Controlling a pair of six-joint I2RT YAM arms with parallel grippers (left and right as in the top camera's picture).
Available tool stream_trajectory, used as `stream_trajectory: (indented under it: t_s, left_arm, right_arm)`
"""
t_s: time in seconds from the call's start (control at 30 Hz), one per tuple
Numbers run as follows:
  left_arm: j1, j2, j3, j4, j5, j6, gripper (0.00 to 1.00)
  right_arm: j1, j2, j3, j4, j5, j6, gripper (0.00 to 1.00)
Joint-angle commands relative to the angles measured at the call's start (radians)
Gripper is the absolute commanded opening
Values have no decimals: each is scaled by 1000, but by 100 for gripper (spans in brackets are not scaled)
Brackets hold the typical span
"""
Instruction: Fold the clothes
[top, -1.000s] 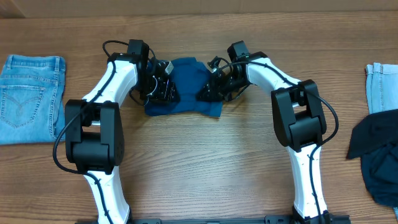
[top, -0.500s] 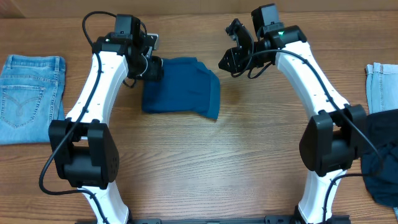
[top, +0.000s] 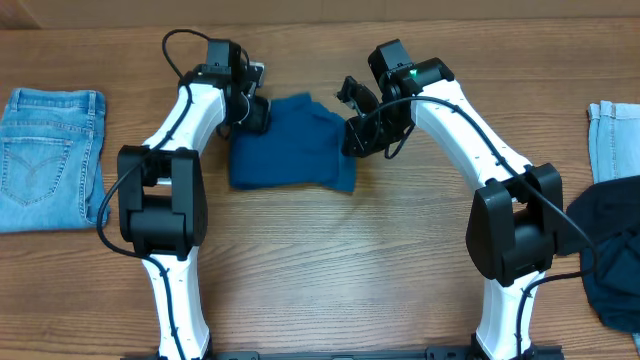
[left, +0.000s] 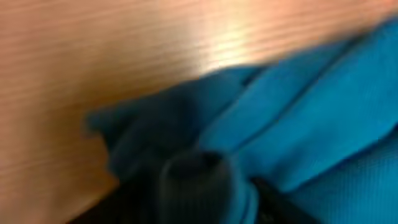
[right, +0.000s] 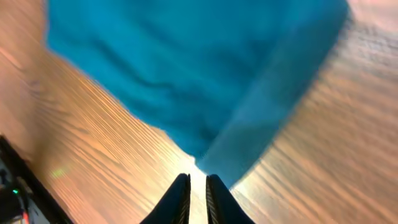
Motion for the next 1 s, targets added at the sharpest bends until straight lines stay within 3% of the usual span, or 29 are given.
stream_trajectory:
  t_s: [0.0, 0.07, 0.13, 0.17, 0.23, 0.27, 0.73, 0.83, 0.97]
  left_arm:
    - [6, 28, -25, -212, -114, 20, 23]
    - [6, 28, -25, -391, -210, -35, 7]
    - [6, 28, -25, -570, -233, -95, 6]
    - [5, 28, -25, -613, -230, -115, 10]
    - [5, 28, -25, -629, -230, -116, 44]
    - [5, 28, -25, -628, -230, -116, 50]
    - [5, 28, 64, -515, -166, -150, 54]
    - [5, 25, 228, -545, -167, -142, 62]
    - [5, -49, 564, -650, -155, -169, 68]
  right_arm:
    - [-28, -2, -2, -44, 98, -8, 14]
    - [-53, -2, -2, -61, 108, -11, 14]
    - [-85, -2, -2, -81, 113, -34, 14]
    - [-101, -2, -2, -93, 119, -37, 14]
    - [-140, -2, -2, -105, 121, -35, 13]
    - [-152, -2, -2, -110, 118, -32, 13]
    - [-160, -2, -2, -107, 100, -33, 13]
    - [-160, -2, -2, -108, 85, -34, 14]
    - [-144, -5, 3, -147, -9, -199, 14]
